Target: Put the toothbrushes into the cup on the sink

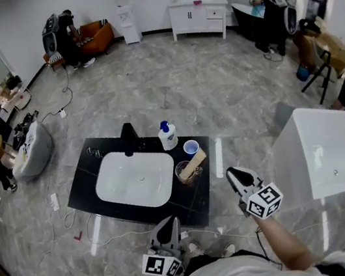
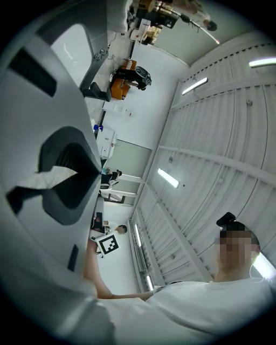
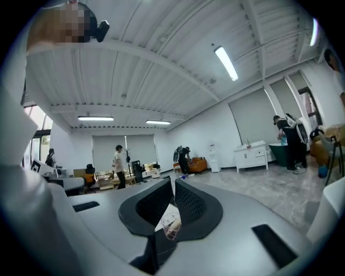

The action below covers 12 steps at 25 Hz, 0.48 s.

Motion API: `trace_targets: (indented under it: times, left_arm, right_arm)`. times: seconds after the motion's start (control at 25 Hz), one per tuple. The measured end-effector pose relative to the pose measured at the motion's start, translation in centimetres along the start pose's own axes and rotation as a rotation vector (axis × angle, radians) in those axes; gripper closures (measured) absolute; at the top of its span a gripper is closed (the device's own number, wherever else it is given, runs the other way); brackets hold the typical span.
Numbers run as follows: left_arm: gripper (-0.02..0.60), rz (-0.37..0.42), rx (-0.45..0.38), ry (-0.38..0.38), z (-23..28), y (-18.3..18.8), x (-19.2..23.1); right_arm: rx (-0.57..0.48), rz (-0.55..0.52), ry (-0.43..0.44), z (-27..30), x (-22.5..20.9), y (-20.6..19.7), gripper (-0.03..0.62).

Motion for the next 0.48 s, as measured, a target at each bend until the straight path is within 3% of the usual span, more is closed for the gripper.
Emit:
trace_targets:
  times: [0.24,0.48]
  left_arm:
    - [0.583,0.017,-0.007,0.016,-0.8,0.5,-0.7]
    - [0.583,0.046,-0.017,0.064,-2.4,0.9,-1.5]
  right_arm:
    - [-0.002,-0.129,0.087,-3.1,4.4,0.6,0.543]
    - [-0.009,-0.126,0.099,-5.3,5.5,-0.1,0.543]
Point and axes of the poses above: the fingertips, and each gripper's own axes: z forward along the fingers, x to its left, y out of its top, the point moved 9 cm from there along -z, backward along the fingers, and after that the axes turned 14 degrees about z, right-handed, at the moved point
